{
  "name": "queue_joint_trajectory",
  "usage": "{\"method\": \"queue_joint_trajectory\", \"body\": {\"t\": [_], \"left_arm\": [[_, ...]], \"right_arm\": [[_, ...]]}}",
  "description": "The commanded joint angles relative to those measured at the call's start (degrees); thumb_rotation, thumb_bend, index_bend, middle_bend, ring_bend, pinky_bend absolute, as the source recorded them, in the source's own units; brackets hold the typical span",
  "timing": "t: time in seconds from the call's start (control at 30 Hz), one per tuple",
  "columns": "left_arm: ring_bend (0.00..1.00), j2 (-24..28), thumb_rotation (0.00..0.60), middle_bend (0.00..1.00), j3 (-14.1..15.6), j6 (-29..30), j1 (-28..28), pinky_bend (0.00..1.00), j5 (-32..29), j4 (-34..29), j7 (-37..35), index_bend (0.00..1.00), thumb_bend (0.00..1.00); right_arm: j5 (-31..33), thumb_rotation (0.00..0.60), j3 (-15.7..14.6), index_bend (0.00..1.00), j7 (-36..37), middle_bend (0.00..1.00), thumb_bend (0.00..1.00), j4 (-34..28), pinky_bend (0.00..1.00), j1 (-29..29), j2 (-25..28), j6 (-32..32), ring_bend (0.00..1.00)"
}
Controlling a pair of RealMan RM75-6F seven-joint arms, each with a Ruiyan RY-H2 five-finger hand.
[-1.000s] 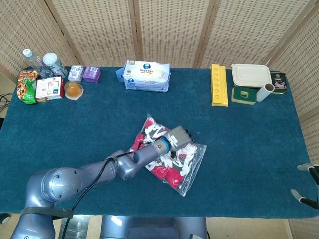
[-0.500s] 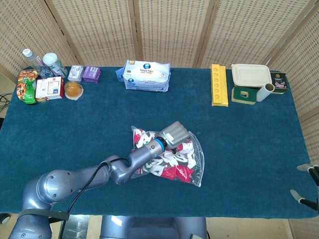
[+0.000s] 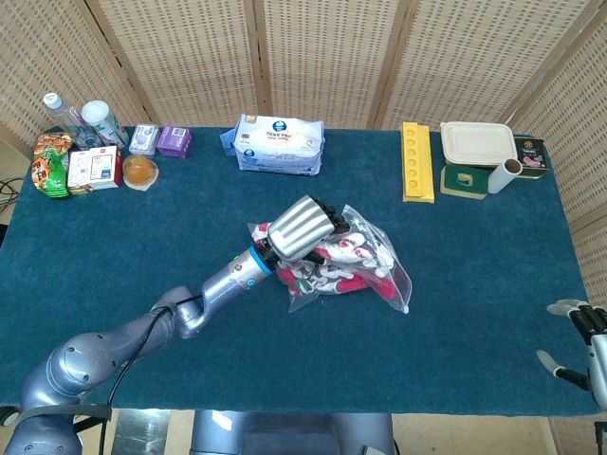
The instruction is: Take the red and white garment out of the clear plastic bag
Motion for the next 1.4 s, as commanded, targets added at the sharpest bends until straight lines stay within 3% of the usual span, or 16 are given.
{"method": "queue_joint_trajectory", "body": {"t": [0.03,0.23,0.43,0.7,1.4], "left_arm": [[0.73,-4.0,0.6,0.74,1.8,7.5,2.5,0.81,6.6,11.0,-8.1,0.87,0.37],[0.72,-7.1,0.6,0.74,2.6,11.9,3.0,0.79,8.5,19.1,-13.5,0.87,0.34],[0.72,-8.8,0.6,0.74,2.8,13.8,2.7,0.77,9.1,23.0,-16.1,0.87,0.31],[0.72,-11.1,0.6,0.74,3.2,13.7,1.8,0.77,9.2,25.6,-17.4,0.87,0.3],[0.72,-13.6,0.6,0.74,3.0,12.4,-0.5,0.77,8.3,27.5,-18.7,0.87,0.28]], "right_arm": [[-0.5,0.6,0.4,0.35,0.0,0.34,0.16,0.1,0.39,0.4,0.0,0.2,0.36],[-3.0,0.6,1.7,0.36,-0.4,0.36,0.16,0.0,0.44,2.3,-0.4,0.9,0.4],[-6.6,0.6,3.3,0.38,-0.4,0.39,0.16,-0.3,0.48,5.7,-1.1,0.5,0.45],[-11.7,0.6,3.9,0.39,-2.9,0.39,0.16,-4.3,0.5,11.4,-1.8,-4.3,0.47],[-12.5,0.6,3.9,0.4,-9.5,0.39,0.14,-10.2,0.5,19.6,-5.7,-14.2,0.48]]}}
